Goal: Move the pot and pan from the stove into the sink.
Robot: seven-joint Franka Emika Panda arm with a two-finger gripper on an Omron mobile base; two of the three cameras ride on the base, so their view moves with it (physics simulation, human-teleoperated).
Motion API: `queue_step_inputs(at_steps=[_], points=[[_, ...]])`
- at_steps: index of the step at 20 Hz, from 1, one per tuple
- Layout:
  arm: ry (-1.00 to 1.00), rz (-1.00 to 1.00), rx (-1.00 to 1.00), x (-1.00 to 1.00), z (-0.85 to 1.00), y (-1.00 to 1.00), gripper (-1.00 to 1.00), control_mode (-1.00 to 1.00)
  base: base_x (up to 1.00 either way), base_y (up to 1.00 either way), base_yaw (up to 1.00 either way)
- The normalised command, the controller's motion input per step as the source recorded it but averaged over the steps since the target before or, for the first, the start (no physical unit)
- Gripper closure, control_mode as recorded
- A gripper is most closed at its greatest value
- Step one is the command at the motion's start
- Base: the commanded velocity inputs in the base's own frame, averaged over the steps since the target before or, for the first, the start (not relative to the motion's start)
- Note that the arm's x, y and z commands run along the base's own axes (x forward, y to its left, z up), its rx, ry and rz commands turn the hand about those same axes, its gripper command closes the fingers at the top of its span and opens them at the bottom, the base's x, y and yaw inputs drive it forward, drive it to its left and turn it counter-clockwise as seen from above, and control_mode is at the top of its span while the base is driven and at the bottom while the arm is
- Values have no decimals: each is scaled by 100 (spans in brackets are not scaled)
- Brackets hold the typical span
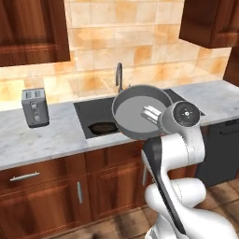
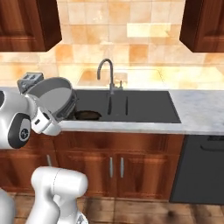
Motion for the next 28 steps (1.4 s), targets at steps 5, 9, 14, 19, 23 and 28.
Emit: queue_step_inputs(at_steps=[5, 9, 14, 19, 23, 28], points=[[0, 0, 0, 0, 0, 0, 100, 100, 87, 22, -3], [0, 0, 0, 0, 0, 0, 100, 100, 84, 20, -6], [0, 0, 0, 0, 0, 0, 100, -100, 9, 2, -1], [1, 0, 0, 0, -2, 3, 100, -100, 0, 0, 0], [17, 5, 0, 0, -17, 3, 100, -100, 0, 0, 0], [21, 6, -1, 0, -19, 3, 100, -100, 0, 0, 0]])
